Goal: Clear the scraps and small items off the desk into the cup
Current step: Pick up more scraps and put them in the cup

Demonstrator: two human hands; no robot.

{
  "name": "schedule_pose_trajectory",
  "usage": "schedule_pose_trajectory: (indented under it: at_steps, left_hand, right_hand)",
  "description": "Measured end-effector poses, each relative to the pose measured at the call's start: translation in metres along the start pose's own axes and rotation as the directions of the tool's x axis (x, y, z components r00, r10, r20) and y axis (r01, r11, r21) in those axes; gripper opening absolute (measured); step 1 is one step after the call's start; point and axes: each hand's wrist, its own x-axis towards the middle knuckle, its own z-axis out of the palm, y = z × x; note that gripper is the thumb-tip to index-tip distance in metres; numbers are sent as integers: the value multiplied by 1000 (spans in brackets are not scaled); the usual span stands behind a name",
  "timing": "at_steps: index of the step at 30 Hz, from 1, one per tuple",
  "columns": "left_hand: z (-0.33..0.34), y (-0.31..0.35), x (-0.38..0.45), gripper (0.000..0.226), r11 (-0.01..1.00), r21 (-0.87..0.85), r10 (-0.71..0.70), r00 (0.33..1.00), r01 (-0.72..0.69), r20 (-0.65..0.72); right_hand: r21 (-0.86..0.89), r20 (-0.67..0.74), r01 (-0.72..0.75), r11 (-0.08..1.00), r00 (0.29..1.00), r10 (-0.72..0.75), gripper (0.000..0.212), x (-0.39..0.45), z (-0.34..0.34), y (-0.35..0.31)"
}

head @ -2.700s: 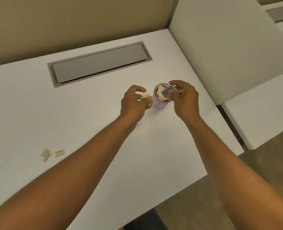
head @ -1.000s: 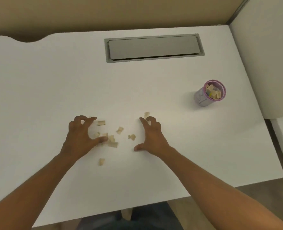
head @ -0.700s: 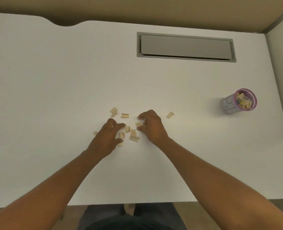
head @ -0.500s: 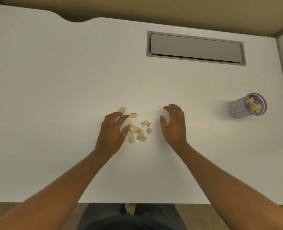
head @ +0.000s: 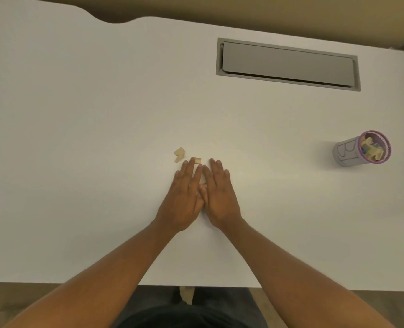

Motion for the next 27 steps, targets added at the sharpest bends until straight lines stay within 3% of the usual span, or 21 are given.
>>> schedule_pose_trajectory:
  at_steps: [2, 5, 9, 12, 15, 17, 19, 23, 27]
  left_hand:
    - [-7, -5, 3, 78, 997, -71, -10, 1000, 11, 15]
    - [-11, -21, -10, 85, 997, 77, 28, 999, -29, 16]
    - [-9, -24, -23, 74, 966, 259, 14, 1000, -20, 26]
    - [-9, -15, -19, 56, 950, 312, 11, 1000, -5, -16]
    - [-15, -5, -13, 43, 972, 236, 4, 1000, -4, 0]
    - [-19, -1, -9, 31, 989, 149, -24, 1000, 21, 20]
    - [-21, -1, -3, 28, 992, 112, -70, 996, 63, 58]
    - [-21, 4, 13, 32, 989, 145, -33, 994, 18, 104]
    - [-21, 15, 28, 19, 979, -28, -202, 978, 203, 41]
  right_hand:
    - [87, -29, 0, 996, 1000, 2, 50, -4, -10, 3]
    - [118, -38, 58, 991, 998, -53, 55, -5, -28, 16]
    - [-129, 218, 253, 959, 950, -222, 79, -3, -32, 22]
    - [-279, 286, 291, 915, 935, -210, 70, -2, -30, 20]
    - [-253, 107, 298, 920, 954, -280, 47, -7, -37, 19]
    - [-255, 51, 285, 924, 958, -281, 42, -11, -42, 19]
    - [-224, 82, 253, 941, 967, -240, 34, -11, -47, 18]
    - [-255, 176, 192, 948, 973, -149, 21, -4, -49, 15]
    - [-217, 178, 90, 972, 983, -51, 20, 13, -46, 13]
